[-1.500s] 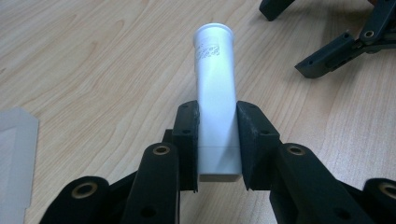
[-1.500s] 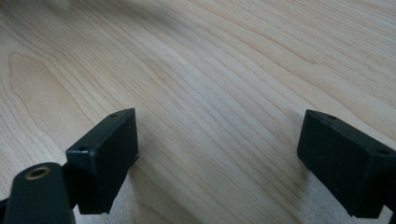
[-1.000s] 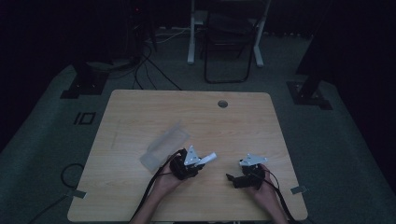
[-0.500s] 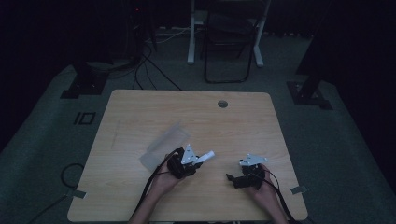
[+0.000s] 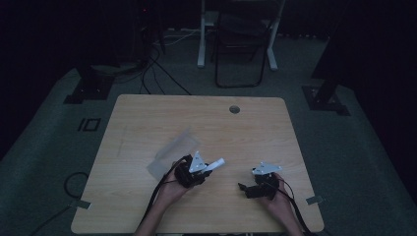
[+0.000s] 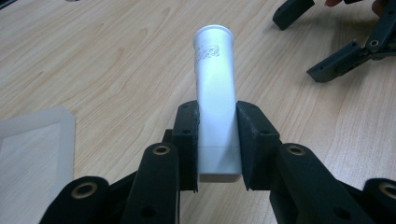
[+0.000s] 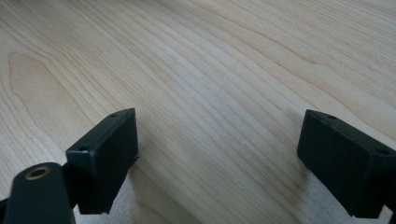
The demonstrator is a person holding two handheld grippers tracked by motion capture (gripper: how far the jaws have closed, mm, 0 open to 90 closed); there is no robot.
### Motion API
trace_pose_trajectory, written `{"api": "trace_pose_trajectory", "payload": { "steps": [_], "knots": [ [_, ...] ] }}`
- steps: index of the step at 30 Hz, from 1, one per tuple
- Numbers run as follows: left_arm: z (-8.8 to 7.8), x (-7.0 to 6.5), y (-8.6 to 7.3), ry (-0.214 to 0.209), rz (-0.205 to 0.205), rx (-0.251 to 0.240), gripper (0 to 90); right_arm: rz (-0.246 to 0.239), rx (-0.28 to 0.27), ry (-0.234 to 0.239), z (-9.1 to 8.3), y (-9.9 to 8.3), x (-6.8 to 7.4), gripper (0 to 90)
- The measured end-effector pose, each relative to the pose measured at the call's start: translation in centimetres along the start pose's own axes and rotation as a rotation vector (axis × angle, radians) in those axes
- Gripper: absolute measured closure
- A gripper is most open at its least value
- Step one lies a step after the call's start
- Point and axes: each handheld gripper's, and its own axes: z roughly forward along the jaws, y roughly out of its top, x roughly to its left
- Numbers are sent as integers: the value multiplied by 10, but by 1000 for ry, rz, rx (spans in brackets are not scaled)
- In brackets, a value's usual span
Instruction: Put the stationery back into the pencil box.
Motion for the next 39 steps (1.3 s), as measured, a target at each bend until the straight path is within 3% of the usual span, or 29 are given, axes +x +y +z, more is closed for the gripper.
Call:
{"api": "trace_pose_trajectory", "payload": {
  "steps": [39],
  "knots": [
    [-10, 10, -3, 27, -16, -10, 713, 1, 0, 0, 0, 0, 0, 123]
  ]
}}
